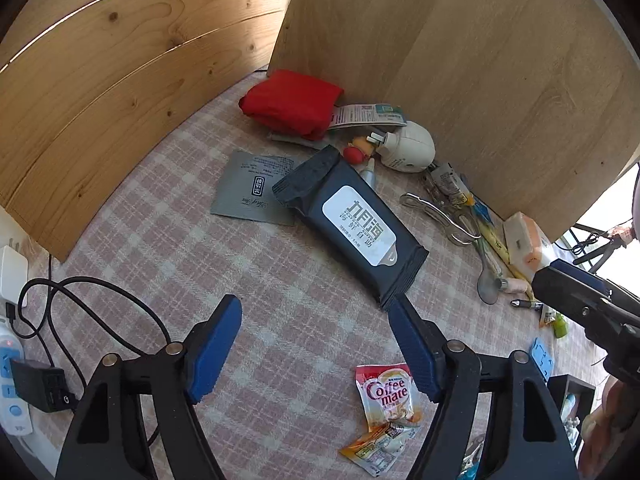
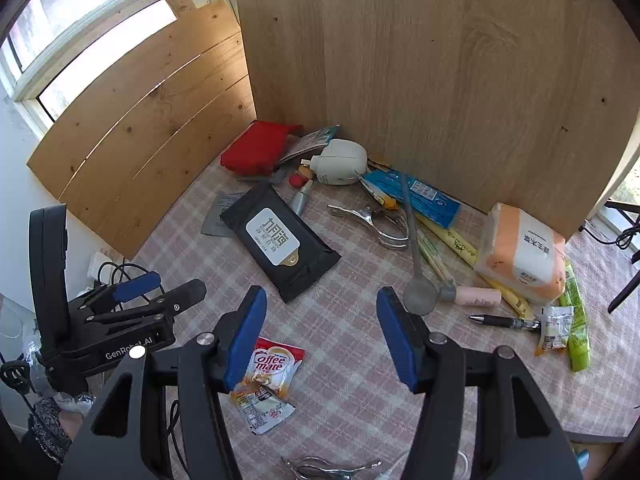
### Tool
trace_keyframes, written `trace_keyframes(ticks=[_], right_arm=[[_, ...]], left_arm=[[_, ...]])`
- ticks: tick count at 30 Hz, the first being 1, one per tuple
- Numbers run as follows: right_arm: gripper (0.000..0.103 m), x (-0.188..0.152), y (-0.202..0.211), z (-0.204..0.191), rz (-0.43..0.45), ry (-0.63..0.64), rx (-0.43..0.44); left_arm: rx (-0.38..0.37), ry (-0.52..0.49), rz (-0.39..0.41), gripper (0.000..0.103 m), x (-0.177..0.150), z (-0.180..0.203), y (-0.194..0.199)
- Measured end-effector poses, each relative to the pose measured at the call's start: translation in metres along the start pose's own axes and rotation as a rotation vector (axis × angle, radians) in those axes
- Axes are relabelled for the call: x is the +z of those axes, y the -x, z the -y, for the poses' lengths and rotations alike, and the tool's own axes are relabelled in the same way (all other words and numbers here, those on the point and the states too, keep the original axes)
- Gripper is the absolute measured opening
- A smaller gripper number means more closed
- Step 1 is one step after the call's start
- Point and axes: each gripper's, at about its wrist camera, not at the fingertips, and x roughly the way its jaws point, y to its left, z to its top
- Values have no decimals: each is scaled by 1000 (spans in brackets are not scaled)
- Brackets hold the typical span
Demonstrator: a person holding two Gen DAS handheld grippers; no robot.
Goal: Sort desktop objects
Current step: 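Grasp the black wet-wipes pack with the right tool, then lift the wipes pack with the right tool and release it into the black tray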
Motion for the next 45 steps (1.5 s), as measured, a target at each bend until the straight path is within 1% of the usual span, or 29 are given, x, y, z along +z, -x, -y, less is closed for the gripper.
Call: trace_keyframes(ticks=[1,2,4,9,13,17,18,21,22,24,26,27,28,30,31,32,35,38,41,45], right_arm=[[57,6,-14,0,-19,8,6],[57,11,-25,-1,-38,9,13],[57,22,-49,-2,-73,9,30],[54,42,-96,-3,-123,9,65],[54,54,-124,-2,-147,5,80],[54,63,-147,3,-167,-38,123],[54,64,-152,4,-175,-47,135],[54,66,-164,7,-196,-67,152],[54,66,-167,7,-204,-69,152],[54,64,-169,8,-215,-92,189],[54,61,-169,9,-217,-104,201],[54,59,-168,7,-222,-102,207],[53,57,-167,6,-226,-101,216],[45,52,-166,1,-236,-94,231],[41,49,-165,0,-241,-96,241],[39,45,-163,-2,-240,-96,240],[38,34,-156,-7,-222,-97,207],[37,22,-144,-5,-201,-125,199],[37,10,-122,-2,-170,-139,182],[37,-5,-86,1,-118,-170,170]], left_arm=[[-22,8,-3,72,0,0,-6],[-27,9,-5,72,1,0,-12],[-21,6,-19,72,5,3,-23],[-31,9,-47,71,18,4,-43],[-31,-2,-35,71,27,7,-50],[-32,-3,-35,71,36,12,-59],[-39,-3,-32,71,34,11,-61],[-49,9,-46,71,35,10,-70],[-57,16,-51,69,36,9,-72],[-73,26,-49,65,34,9,-77],[-79,13,-39,62,35,11,-77],[-88,6,-46,56,35,13,-78],[-88,-3,-47,51,36,15,-79],[-96,-19,-50,45,35,18,-78],[-94,-24,-47,44,35,20,-77],[-95,-30,-57,44,33,21,-77],[-110,-56,-74,44,27,25,-75],[-124,-91,-77,44,18,32,-66],[-141,-132,-75,44,10,43,-51],[-165,-194,-50,44,-4,66,-23]])
